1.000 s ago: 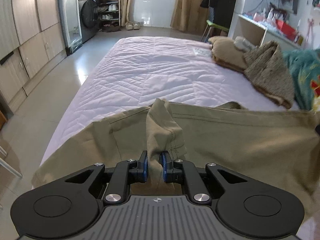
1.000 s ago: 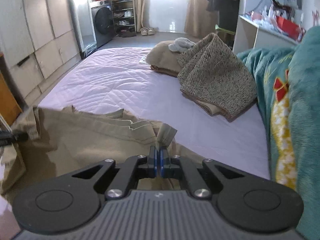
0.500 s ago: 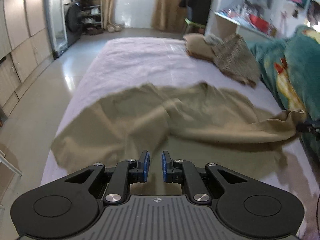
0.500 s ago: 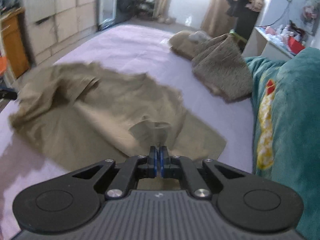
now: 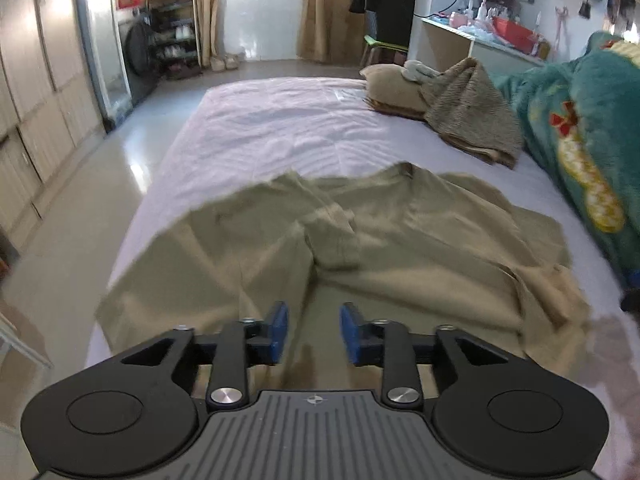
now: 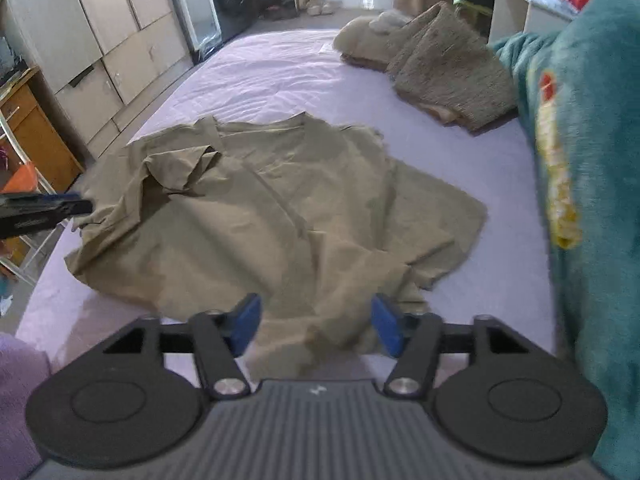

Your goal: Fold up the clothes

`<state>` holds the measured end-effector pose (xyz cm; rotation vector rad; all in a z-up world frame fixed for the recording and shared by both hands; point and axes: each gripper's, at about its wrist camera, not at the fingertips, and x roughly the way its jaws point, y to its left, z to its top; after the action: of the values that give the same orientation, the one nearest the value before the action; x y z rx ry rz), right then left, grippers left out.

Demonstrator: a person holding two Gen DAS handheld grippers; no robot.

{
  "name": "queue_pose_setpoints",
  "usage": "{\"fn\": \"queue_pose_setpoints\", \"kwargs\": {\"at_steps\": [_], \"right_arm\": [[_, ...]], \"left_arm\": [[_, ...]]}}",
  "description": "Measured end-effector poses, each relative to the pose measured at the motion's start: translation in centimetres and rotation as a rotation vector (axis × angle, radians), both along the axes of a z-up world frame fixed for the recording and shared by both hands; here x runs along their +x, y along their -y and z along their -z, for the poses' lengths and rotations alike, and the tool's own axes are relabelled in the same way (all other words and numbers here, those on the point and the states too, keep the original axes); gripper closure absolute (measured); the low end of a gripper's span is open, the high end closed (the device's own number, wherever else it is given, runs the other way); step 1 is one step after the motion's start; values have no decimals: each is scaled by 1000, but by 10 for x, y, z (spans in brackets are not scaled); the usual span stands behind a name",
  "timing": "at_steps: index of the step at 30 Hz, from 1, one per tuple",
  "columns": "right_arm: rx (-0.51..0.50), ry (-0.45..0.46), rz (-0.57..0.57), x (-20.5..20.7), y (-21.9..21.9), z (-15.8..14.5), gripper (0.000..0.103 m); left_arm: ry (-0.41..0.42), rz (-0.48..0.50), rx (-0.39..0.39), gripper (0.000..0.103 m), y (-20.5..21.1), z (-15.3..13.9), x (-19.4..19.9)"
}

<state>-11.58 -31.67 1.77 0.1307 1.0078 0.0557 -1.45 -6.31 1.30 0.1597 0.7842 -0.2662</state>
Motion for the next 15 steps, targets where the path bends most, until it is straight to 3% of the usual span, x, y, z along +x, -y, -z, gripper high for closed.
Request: {"fn": "queue_pose_setpoints", "kwargs": {"at_steps": [5,7,9,12,15], "right_arm": [[-88,-38,-93,35,-49,51,35],[-140,-77,-109,45,-61,75,34],[-185,-123,-111,53,-68,99,34],[-140,-132,-69,49,-58,115,34],[-76,-98,-41,42,-45,113,43]], "left_arm": [[40,-68,86,47,26,18,50],[66,-73,170,43,38,28,66],[22,-50,245,40,51,47,83],[-98,-17,301,39,59,82,96],[-34,-29,272,40,57,90,88]]}}
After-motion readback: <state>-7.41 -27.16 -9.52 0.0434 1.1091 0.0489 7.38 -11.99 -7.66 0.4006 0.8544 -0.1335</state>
